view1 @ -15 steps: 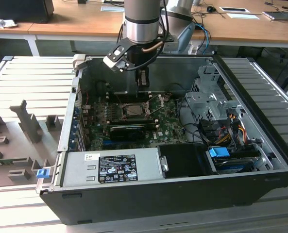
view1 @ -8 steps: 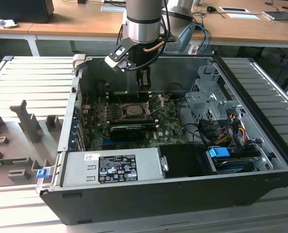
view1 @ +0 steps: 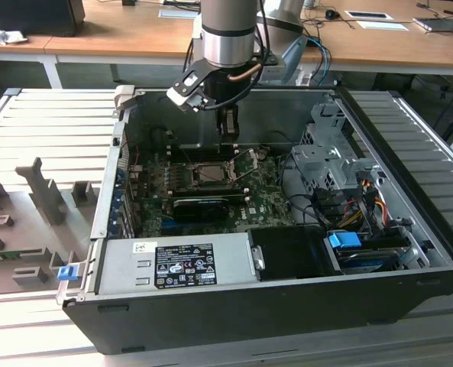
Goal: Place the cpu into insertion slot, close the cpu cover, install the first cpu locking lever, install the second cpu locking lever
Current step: 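Close the cpu cover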
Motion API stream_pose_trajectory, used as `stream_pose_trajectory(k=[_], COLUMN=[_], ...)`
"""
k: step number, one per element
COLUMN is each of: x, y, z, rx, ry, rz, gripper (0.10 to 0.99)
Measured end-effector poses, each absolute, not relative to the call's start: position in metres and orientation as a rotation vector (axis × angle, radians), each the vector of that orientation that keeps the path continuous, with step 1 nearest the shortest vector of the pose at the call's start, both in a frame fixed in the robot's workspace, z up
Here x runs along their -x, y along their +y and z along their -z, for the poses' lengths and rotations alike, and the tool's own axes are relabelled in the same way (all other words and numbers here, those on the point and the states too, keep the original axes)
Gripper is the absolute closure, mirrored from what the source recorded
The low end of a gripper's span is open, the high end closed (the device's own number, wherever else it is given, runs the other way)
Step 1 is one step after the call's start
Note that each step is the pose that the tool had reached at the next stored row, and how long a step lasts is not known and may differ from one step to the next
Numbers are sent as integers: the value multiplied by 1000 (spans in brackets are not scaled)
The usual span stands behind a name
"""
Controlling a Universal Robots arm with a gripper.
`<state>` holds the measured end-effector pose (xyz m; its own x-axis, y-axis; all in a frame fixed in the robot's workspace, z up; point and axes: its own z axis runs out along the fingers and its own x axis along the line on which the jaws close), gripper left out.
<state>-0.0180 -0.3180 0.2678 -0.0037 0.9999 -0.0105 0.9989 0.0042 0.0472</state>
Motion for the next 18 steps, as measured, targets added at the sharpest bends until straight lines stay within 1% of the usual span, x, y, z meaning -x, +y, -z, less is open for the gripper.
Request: stream_pose_trajectory(k=[18], x=[-9], y=[-318], z=[-268], rx=[-2198], ry=[2207], rz=[-17], gripper=[980])
